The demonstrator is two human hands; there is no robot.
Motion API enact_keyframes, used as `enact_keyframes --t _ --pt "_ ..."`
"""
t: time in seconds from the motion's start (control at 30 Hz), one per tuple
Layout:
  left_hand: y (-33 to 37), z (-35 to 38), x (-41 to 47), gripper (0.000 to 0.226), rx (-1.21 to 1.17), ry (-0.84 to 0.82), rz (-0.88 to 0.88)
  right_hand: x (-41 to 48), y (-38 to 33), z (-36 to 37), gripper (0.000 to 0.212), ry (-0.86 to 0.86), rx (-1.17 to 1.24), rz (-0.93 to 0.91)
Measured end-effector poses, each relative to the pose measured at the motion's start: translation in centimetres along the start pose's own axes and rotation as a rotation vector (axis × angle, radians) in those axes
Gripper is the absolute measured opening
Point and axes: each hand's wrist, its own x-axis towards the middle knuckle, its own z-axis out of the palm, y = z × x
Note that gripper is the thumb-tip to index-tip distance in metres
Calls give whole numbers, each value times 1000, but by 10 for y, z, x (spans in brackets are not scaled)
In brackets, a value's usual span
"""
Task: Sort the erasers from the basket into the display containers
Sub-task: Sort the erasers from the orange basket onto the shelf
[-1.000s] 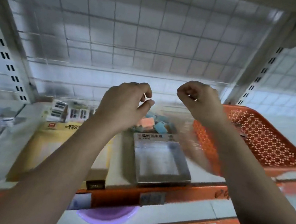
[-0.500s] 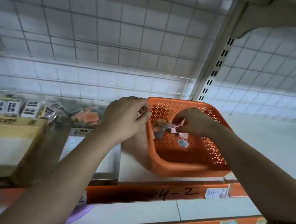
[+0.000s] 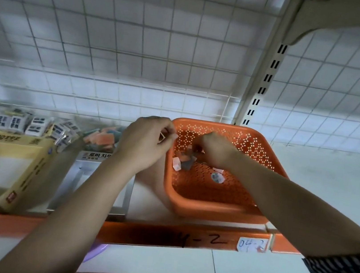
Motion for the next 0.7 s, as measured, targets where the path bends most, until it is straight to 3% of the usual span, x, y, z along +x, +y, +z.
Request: enact_keyframes --t 0.13,0.27,0.43,0.53,0.7 --pt "6 7 13 8 -2 -69 29 -9 6 -19 31 49 60 31" --pt "9 22 35 15 22 -219 98 -42 17 -43 31 220 433 159" --pt "19 41 67 19 241 -466 219 -87 24 -44 23 343 815 285" --pt "21 54 79 18 384 -661 242 -100 23 -38 30 365 943 313" --pt "18 65 85 23 520 -762 274 -103 26 -28 18 358 1058 292"
